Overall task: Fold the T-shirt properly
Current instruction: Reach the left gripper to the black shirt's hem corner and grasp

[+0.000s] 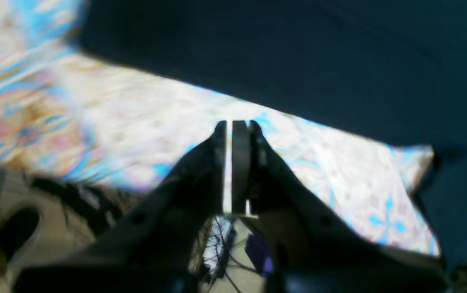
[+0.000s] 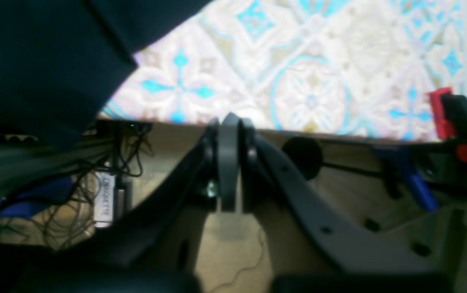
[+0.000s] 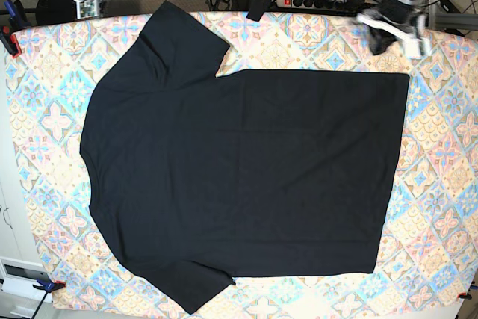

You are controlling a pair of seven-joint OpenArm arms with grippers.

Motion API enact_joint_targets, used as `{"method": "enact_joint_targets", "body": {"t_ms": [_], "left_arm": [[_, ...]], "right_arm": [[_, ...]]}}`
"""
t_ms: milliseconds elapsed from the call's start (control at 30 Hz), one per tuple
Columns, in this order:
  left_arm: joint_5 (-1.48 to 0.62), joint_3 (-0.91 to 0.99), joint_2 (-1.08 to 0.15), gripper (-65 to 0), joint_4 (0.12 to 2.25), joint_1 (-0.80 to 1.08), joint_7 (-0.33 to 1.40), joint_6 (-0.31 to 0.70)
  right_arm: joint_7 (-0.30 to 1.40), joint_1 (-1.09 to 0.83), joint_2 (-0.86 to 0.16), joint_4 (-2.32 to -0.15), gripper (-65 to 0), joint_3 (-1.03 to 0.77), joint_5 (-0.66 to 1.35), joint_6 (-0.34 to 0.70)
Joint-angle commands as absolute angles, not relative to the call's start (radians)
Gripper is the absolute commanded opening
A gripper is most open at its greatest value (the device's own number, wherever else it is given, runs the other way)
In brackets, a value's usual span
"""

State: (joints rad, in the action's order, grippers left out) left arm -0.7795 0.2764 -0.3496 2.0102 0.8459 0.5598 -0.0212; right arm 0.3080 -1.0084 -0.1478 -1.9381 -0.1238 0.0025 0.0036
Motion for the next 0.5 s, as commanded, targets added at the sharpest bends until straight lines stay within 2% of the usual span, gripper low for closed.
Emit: {"method": "enact_joint_targets", "body": {"t_ms": [0, 133, 267, 333, 467], "left_arm": [[-0.82, 0.314, -0.357, -62.2, 2.026, 0.834, 0.585, -0.007], [-0.938, 0.417, -0.352, -62.1, 2.023, 0.766, 0.719, -0.005], [-0.993, 0.453, -0.343, -61.3, 2.022, 0.737, 0.75, -0.005], [-1.013, 0.479, -0.311, -56.5, 2.022, 0.731, 0.753, -0.007], [-1.027, 0.533, -0.259, -42.4, 2.02, 0.728, 0.754, -0.007]], "right_arm": [[0.285, -1.004, -0.157, -1.954, -65.0, -0.119, 0.001, -0.004], [0.285, -0.978, -0.157, -1.954, -65.0, -0.088, 0.001, -0.004], [0.285, -0.957, -0.157, -1.954, -65.0, -0.081, 0.001, -0.004], [0.285, -0.947, -0.157, -1.954, -65.0, -0.081, 0.001, -0.004], [0.285, -0.935, -0.157, -1.954, -65.0, -0.084, 0.001, -0.004]]}}
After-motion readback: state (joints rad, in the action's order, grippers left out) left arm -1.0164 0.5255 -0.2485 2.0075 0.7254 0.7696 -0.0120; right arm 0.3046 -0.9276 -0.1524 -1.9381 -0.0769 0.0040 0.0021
